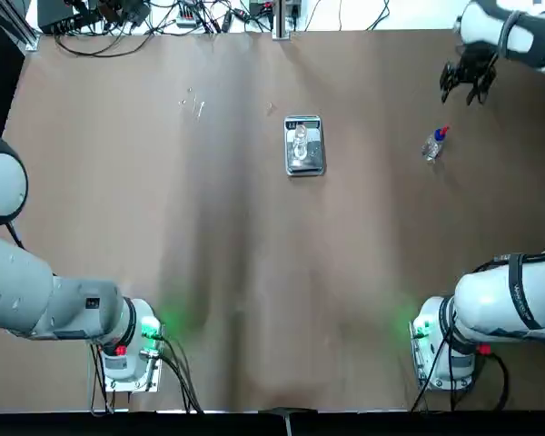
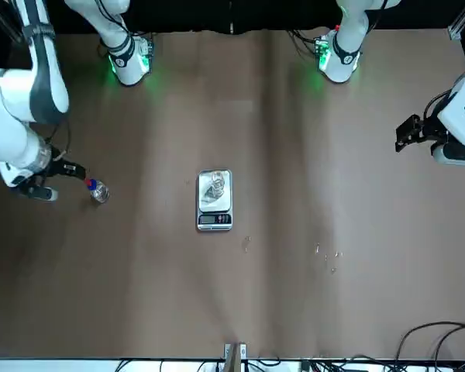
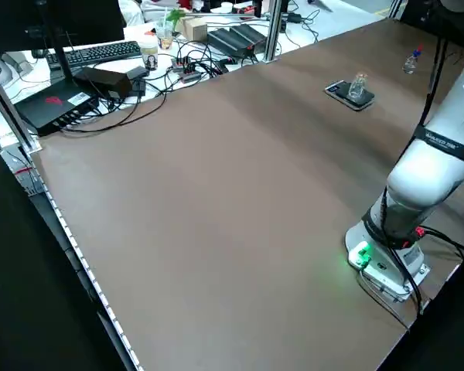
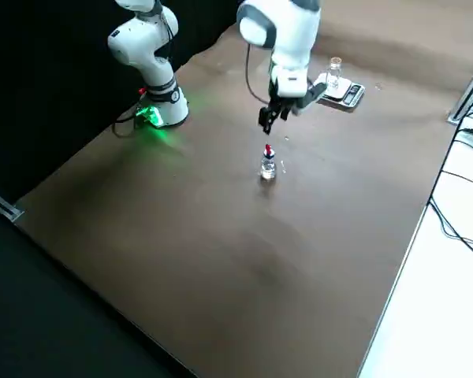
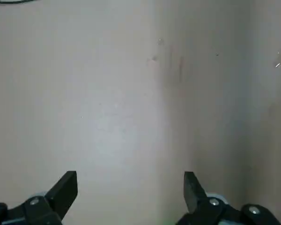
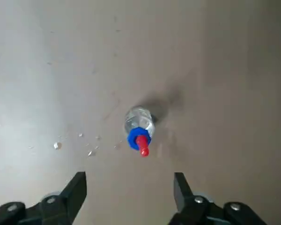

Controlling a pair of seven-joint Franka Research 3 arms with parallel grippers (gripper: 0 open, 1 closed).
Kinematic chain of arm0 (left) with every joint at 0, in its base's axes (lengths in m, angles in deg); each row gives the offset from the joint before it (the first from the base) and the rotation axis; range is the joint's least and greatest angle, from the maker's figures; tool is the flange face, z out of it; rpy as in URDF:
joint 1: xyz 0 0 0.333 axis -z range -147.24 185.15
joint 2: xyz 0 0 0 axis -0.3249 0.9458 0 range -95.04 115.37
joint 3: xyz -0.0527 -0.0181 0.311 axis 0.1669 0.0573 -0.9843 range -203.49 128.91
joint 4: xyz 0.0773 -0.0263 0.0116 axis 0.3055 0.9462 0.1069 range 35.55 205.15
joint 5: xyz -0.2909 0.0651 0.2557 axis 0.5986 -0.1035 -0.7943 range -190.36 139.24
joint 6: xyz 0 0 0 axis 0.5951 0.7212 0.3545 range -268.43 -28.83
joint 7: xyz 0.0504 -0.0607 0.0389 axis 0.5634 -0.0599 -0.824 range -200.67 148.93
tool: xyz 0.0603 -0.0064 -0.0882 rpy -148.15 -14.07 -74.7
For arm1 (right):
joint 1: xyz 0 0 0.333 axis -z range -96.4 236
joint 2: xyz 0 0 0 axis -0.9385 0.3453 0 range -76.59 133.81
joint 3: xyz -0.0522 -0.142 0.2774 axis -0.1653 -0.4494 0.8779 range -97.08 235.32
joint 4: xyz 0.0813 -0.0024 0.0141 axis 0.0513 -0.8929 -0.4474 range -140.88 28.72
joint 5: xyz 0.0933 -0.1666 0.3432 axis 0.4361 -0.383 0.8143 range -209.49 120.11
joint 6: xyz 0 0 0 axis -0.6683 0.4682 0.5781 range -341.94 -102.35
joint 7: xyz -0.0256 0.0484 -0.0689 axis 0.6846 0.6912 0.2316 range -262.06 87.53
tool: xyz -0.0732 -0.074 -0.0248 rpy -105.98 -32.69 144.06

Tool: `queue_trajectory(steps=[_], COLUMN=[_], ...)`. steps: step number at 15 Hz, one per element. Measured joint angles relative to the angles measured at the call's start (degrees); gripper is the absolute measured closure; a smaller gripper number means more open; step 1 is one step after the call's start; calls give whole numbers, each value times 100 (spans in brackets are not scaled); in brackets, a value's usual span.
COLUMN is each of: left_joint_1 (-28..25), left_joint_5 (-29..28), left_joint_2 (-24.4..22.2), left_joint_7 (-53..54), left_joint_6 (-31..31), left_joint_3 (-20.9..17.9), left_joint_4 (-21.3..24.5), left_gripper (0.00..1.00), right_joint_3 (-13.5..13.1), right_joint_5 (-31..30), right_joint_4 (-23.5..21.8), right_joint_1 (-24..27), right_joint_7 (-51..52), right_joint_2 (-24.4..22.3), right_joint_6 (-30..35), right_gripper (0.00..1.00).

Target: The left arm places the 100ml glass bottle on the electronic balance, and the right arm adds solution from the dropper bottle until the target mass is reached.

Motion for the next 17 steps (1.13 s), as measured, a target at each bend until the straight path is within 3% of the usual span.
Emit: queue_trajectory(steps=[4, 8, 10, 12, 13, 17], left_joint_1=[-1, -2, -2, -2, -2, -5], left_joint_5=[0, 0, 0, 0, 0, 0], left_joint_2=[0, 0, 0, 0, 0, 0], left_joint_7=[0, 0, 0, 0, 0, 0], left_joint_6=[0, 0, 0, 0, 0, 0], left_joint_3=[0, 0, 0, 0, 0, -4], left_joint_4=[1, 1, 1, 1, 1, 0], left_gripper=[0, 0, 0, 0, 0, 0], right_joint_3=[23, 34, 35, 35, 35, 35], right_joint_5=[338, 473, 476, 482, 486, 498], right_joint_4=[1054, 1762, 2101, 2282, 2318, 2271], right_joint_1=[-344, -558, -586, -591, -595, -597], right_joint_7=[-42, -48, 31, 199, 321, 548], right_joint_2=[-229, -467, -523, -578, -701, -859], right_joint_6=[1212, 1464, 1920, 2181, 2238, 2273], right_gripper=[16, 14, 11, 10, 1, 0])
